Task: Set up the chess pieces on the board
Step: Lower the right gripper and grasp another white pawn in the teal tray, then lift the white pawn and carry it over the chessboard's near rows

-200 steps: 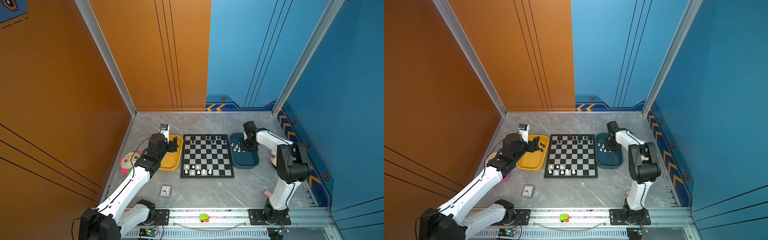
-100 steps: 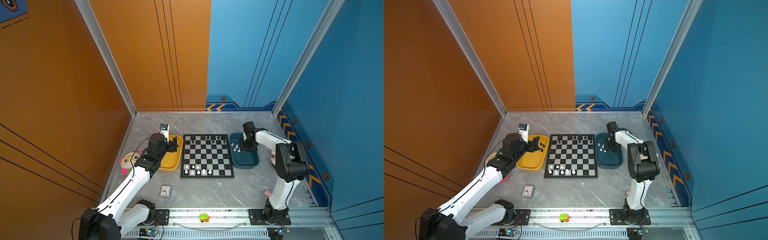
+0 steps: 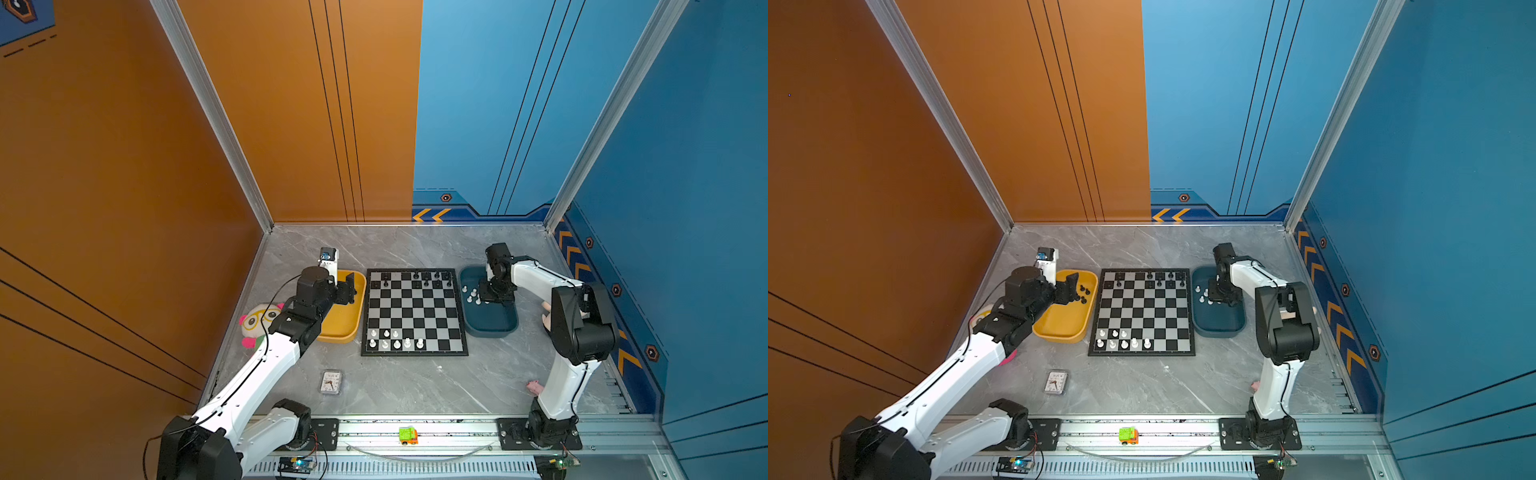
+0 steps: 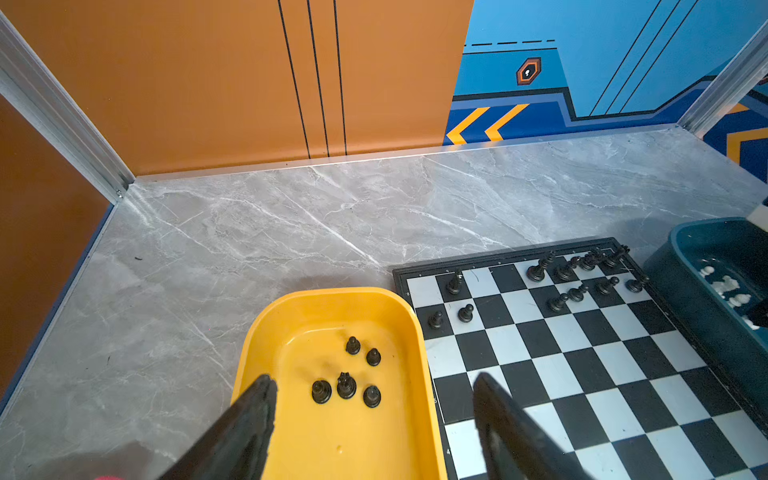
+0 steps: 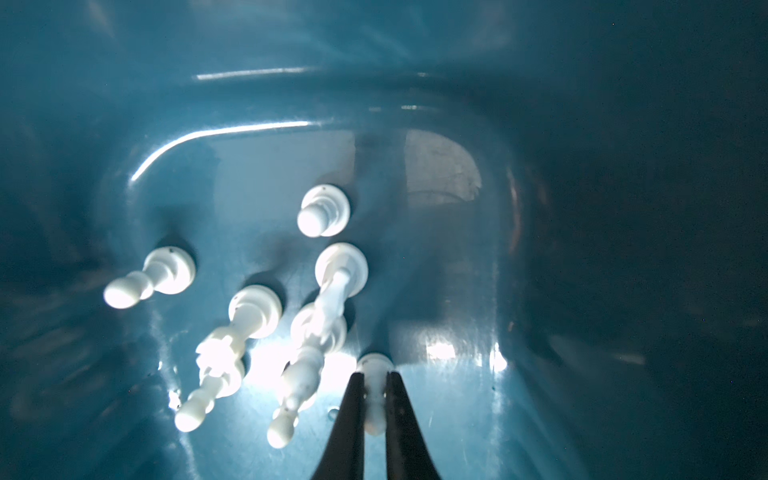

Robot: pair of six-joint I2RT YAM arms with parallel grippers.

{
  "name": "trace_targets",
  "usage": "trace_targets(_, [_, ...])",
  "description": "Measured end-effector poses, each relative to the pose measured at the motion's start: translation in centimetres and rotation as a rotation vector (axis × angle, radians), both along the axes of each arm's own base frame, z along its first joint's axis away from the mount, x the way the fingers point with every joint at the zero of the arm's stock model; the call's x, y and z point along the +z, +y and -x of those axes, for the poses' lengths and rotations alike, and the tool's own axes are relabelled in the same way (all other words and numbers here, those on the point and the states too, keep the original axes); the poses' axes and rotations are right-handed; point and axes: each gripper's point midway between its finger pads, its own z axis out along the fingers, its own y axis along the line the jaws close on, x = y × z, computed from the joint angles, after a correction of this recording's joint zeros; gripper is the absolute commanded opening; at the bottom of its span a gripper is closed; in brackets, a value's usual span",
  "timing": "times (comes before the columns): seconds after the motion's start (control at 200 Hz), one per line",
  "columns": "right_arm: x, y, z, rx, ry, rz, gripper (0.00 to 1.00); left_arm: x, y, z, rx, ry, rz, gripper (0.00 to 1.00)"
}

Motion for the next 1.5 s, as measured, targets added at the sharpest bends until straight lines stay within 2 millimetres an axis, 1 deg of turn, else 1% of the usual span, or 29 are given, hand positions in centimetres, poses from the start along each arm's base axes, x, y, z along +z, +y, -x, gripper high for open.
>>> trace_targets(0.15, [0.0,-0.1,0.3,-0.001,0.010,0.006,0.00,0.1,0.0,0.0,0.000,-0.003,0.001,0.76])
trace_targets(0.25, [0.8,-0.1,0.7,0.004,0.015,0.022,0.00,0.2,0.0,0.1,0.000,-0.005,0.002,0.76])
trace_targets(0.35, [2.7,0.2,1.2,0.020,-0.008,0.051,0.00,0.3,0.1,0.1,0.002,-0.008,0.003,0.76])
trace_targets(0.431, [4.9,1.3,1.5,0.053,-0.043,0.064,0.00,0.4,0.2,0.1,0.001,-0.010,0.006,0.76])
trace_targets(0.506, [7.5,3.0,1.6,0.099,-0.094,0.068,0.00,0.5,0.2,0.0,0.000,-0.015,0.009,0.76])
trace_targets(0.551, [8.5,4.0,1.7,0.124,-0.113,0.065,0.00,0.6,0.1,0.1,-0.002,-0.018,0.011,0.76])
trace_targets(0.606, [9.9,5.7,2.0,0.168,-0.140,0.056,0.00,0.7,0.1,0.1,-0.005,-0.023,0.014,0.76])
trace_targets(0.681, [11.0,8.2,2.7,0.230,-0.155,0.049,0.00,0.8,0.1,0.3,-0.006,-0.030,0.016,0.76])
trace_targets(0.756, [11.5,10.6,3.5,0.289,-0.159,0.041,0.00,0.8,0.2,0.4,-0.006,-0.035,0.018,0.76])
trace_targets(0.851, [12.0,14.3,4.4,0.369,-0.160,0.027,0.00,0.8,0.2,0.6,-0.006,-0.039,0.019,0.76])
trace_targets(0.861, [12.1,14.9,4.5,0.384,-0.160,0.025,0.00,0.8,0.2,0.6,-0.006,-0.039,0.019,0.76])
trace_targets(0.936, [11.9,18.3,5.0,0.455,-0.157,0.019,0.00,0.9,0.2,0.6,-0.006,-0.041,0.020,0.76])
trace_targets(1.011, [10.9,21.6,5.8,0.530,-0.140,0.021,0.00,1.0,0.3,0.7,-0.006,-0.045,0.021,0.76])
trace_targets(1.056, [10.1,23.3,6.6,0.569,-0.121,0.022,0.00,1.1,0.3,0.7,-0.006,-0.048,0.022,0.76])
trace_targets(1.131, [8.7,25.3,7.8,0.619,-0.088,0.022,0.00,1.2,0.3,0.9,-0.006,-0.054,0.024,0.76])
trace_targets(1.221, [7.2,26.3,8.9,0.650,-0.043,0.029,0.00,1.2,0.3,0.9,-0.006,-0.056,0.024,0.76])
trace_targets(1.297, [6.5,26.7,9.4,0.660,-0.018,0.026,0.00,1.2,0.3,0.9,-0.006,-0.055,0.024,0.76])
trace_targets(1.502, [5.7,27.3,10.2,0.673,0.004,0.024,0.00,1.1,0.3,0.9,-0.006,-0.054,0.024,0.76])
